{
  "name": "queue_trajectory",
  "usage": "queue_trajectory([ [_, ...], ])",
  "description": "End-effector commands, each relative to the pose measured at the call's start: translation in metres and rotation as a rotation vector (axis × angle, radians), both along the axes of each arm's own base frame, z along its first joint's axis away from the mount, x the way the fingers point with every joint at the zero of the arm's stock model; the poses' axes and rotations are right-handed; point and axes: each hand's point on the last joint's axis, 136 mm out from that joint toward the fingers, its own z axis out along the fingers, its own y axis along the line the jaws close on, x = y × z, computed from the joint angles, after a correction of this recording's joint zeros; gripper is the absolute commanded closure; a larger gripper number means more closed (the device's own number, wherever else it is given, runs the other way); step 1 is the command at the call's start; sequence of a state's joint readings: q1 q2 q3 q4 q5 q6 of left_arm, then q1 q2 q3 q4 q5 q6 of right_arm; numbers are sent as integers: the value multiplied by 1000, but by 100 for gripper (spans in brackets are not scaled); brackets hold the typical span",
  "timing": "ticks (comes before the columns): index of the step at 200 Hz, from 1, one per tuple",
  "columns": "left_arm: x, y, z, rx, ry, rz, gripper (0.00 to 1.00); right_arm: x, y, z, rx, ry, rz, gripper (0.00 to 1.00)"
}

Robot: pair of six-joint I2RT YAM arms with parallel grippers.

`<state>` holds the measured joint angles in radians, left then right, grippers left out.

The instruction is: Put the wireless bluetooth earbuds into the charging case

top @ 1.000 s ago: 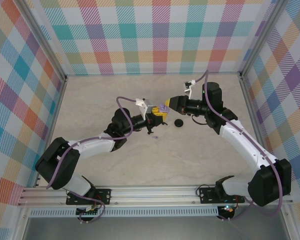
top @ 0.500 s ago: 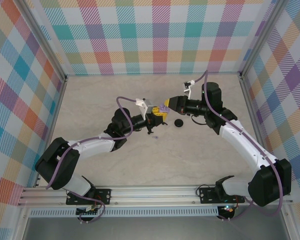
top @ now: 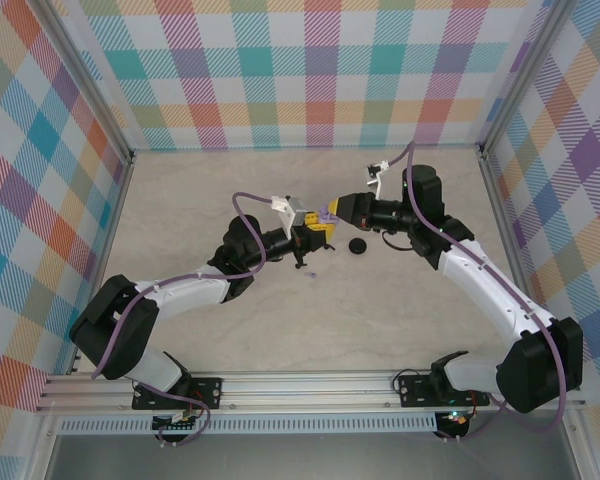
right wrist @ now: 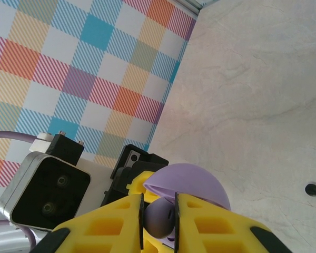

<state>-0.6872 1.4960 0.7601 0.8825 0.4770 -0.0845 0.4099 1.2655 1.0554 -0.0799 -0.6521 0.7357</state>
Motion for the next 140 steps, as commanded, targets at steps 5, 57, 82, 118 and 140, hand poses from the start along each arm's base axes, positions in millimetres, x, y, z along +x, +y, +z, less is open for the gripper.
queue_trajectory([
  [5,-10,-1,40,-58,-97,-12,100,-7,-3,6,-35,-39,6,79],
  [57,-16,-2,41,-52,-110,-39,100,-10,-5,2,-92,-34,27,77],
  [82,-17,-4,40,-42,-109,-52,100,-12,-4,4,-91,-36,43,78],
  [118,-21,-6,39,-27,-115,-78,100,-14,-3,6,-103,-40,62,77],
  [140,-24,-8,39,-21,-118,-107,100,-17,-2,7,-122,-38,93,71],
])
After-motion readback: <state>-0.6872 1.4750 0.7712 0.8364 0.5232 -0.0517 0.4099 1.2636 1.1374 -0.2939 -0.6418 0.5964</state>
